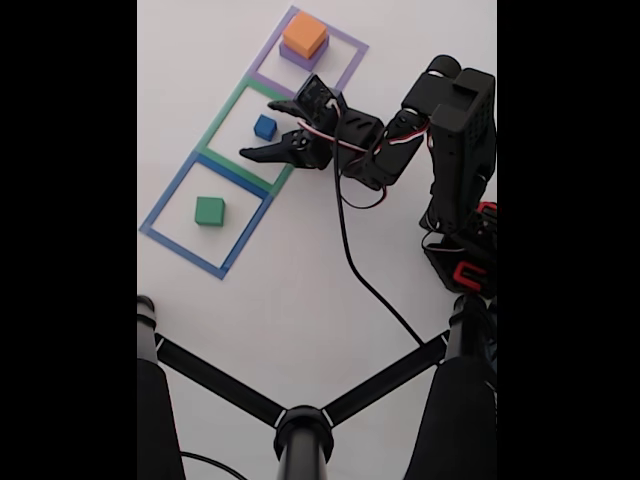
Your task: Tower of hanoi
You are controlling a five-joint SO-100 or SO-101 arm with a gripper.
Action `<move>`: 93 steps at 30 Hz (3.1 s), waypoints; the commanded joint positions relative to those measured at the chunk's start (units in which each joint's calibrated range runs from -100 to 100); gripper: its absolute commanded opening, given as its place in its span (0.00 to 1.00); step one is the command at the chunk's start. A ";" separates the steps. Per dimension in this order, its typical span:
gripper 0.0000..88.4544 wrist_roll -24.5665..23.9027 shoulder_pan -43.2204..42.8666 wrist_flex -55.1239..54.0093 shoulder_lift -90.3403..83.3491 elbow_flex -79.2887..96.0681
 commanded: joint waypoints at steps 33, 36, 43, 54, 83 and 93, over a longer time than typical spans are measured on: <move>0.03 0.00 -2.89 9.60 -10.11 -2.27; 0.03 0.00 -2.89 24.34 -20.53 -3.91; 0.02 0.00 -2.51 65.37 -42.88 -15.81; 0.02 0.00 -3.43 117.90 -50.02 -56.25; 0.02 0.00 -14.25 125.19 -65.32 -48.07; 0.02 0.00 -18.83 85.12 -67.24 -13.54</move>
